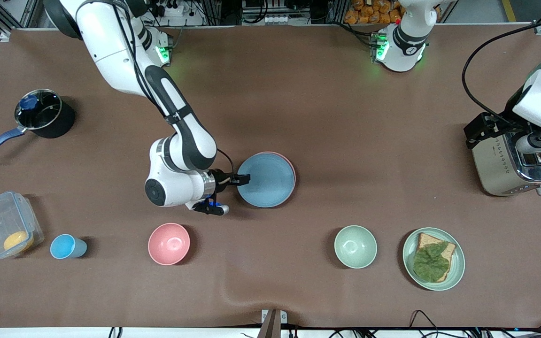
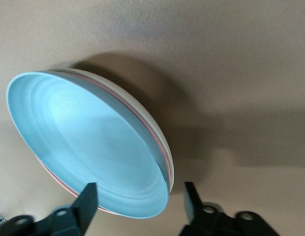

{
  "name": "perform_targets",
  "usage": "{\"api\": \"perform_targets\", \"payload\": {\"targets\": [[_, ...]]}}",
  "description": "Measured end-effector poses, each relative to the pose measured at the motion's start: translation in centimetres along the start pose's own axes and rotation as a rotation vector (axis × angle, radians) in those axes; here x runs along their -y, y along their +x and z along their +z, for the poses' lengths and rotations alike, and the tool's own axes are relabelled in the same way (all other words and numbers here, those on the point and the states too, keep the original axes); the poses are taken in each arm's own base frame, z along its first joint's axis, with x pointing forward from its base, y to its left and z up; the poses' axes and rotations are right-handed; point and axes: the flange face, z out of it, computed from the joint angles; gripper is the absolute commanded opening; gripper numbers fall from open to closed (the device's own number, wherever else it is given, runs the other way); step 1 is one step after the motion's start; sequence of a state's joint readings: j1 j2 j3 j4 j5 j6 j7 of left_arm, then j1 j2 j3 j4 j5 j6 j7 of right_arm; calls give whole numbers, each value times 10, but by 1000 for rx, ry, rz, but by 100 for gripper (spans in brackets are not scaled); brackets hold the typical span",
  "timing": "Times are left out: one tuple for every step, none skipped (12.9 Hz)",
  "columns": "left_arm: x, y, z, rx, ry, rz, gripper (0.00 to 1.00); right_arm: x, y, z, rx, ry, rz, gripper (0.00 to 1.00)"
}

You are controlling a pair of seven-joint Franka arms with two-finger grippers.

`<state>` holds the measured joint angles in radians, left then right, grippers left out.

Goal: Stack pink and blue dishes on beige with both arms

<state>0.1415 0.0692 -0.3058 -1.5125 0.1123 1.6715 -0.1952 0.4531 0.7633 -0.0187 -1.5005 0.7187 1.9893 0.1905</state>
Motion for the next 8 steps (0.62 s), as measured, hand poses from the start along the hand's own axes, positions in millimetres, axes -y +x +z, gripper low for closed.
{"api": "perform_targets", "payload": {"targets": [[1, 0, 0, 0, 4, 5, 100, -3, 2, -5, 2, 1, 5, 100], [1, 0, 1, 0, 7, 19, 100, -8, 5, -13, 13, 3, 11, 100], [0, 0, 1, 0, 8, 39, 100, -15, 8, -26, 31, 4, 20, 100], [-1, 0, 1, 1, 10, 57, 100, -25, 12, -45, 49, 0, 28, 100], [-2, 0, 1, 1, 11, 72, 100, -37, 15, -68, 61, -18, 29, 100], [-2, 0, 1, 3, 12, 79, 100, -48, 16, -91, 69, -45, 28, 100], [-2, -1, 1, 6, 13, 81, 100, -58, 16, -113, 70, -73, 28, 100], [-3, -1, 1, 9, 13, 82, 100, -67, 15, -133, 61, -97, 30, 100]]}}
